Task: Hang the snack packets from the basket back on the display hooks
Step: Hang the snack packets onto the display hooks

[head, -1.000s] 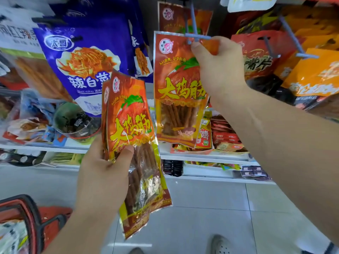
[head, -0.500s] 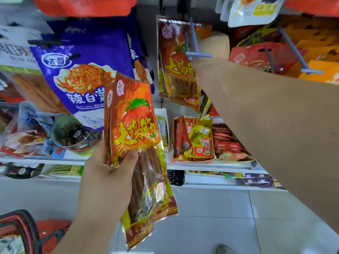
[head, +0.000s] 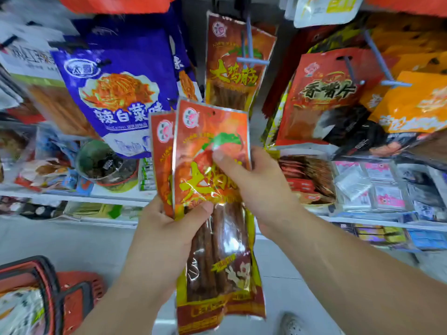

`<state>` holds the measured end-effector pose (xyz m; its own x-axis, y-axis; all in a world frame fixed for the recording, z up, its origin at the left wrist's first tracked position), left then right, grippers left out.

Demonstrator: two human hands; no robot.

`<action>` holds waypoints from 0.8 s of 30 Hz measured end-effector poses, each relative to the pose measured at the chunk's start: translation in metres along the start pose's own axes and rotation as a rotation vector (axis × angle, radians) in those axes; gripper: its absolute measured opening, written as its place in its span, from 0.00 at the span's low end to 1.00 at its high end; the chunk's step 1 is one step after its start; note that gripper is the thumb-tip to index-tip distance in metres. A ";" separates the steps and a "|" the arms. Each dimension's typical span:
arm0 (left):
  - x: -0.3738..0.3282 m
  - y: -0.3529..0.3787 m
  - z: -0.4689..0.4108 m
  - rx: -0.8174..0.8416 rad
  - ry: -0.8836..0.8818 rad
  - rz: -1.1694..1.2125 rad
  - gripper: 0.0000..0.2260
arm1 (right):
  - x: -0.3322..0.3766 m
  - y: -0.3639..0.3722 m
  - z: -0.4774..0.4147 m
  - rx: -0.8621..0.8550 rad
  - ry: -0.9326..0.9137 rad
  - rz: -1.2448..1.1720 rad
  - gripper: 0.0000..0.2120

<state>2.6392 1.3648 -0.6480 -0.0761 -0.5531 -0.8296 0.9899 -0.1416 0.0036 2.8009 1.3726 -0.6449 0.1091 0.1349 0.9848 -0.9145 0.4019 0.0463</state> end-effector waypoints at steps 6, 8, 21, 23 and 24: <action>0.016 0.006 0.008 0.083 -0.095 -0.004 0.21 | 0.007 -0.021 -0.006 -0.070 0.035 -0.148 0.09; 0.016 0.008 0.008 0.084 -0.088 -0.028 0.19 | 0.017 -0.024 -0.013 -0.056 0.013 -0.160 0.05; 0.013 -0.018 0.004 -0.257 -0.040 -0.016 0.15 | 0.050 -0.036 -0.036 -0.119 -0.337 0.180 0.08; 0.010 -0.020 0.005 -0.261 -0.039 -0.001 0.17 | 0.057 -0.036 -0.040 -0.113 -0.375 0.213 0.09; 0.010 -0.025 0.004 -0.245 -0.040 0.005 0.16 | 0.059 -0.032 -0.043 -0.117 -0.387 0.225 0.08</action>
<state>2.6135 1.3594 -0.6539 -0.0710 -0.5863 -0.8070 0.9894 0.0615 -0.1317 2.8537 1.4067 -0.5959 -0.2607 -0.1085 0.9593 -0.8464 0.5037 -0.1730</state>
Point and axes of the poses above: each hand's wrist, its own z-axis away from the middle knuckle, its own y-axis out of the palm, x = y × z, the point moved 2 cm from there along -z, towards the middle knuckle, and after that the axes turned 9 degrees about -y, right-handed, at the moved point
